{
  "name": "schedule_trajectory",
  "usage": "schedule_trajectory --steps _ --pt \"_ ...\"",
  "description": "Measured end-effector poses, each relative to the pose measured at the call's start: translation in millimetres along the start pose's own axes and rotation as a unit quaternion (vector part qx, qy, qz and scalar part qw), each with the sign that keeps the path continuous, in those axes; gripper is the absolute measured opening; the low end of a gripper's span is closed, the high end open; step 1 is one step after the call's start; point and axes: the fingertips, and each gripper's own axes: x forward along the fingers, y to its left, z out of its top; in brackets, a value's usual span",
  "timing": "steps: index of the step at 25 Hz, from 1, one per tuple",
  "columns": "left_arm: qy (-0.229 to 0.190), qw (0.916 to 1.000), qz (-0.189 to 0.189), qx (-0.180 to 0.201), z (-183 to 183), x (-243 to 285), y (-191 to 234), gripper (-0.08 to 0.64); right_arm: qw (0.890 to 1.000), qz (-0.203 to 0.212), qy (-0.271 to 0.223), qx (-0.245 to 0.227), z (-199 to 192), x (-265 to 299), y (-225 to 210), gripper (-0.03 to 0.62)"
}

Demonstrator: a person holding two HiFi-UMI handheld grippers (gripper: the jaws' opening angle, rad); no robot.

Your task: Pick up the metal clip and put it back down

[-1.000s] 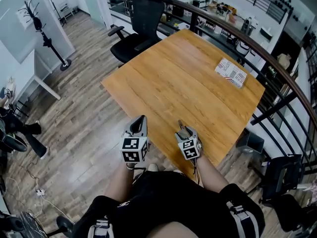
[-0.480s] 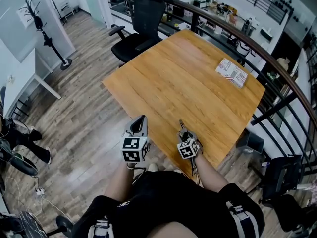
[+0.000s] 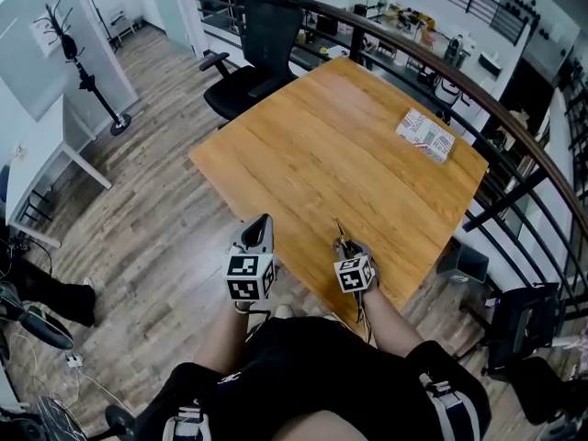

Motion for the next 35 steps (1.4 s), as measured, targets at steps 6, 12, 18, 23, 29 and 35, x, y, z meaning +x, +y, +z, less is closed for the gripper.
schedule_trajectory --steps 6,12,18,23,29,35 --pt "-0.005 0.9998 -0.020 0.008 3 4 -15 0.012 0.995 -0.003 -0.072 0.063 40 -32 -17 0.106" --pt "-0.007 0.9986 -0.048 0.019 11 12 -36 0.011 0.976 -0.032 -0.176 0.124 93 -84 -54 0.106" --pt "-0.008 0.9969 -0.074 0.025 18 23 -59 0.012 0.945 -0.061 -0.289 0.139 143 -159 -88 0.106" --pt "-0.020 0.9943 -0.101 0.026 27 33 -77 0.012 0.914 -0.079 -0.366 0.159 161 -215 -106 0.104" --pt "-0.030 0.9892 -0.140 0.033 32 44 -101 0.012 0.899 -0.101 -0.387 0.180 154 -240 -125 0.104" --pt "-0.025 0.9860 -0.159 0.043 31 54 -116 0.011 0.898 -0.126 -0.378 0.185 143 -245 -138 0.104"
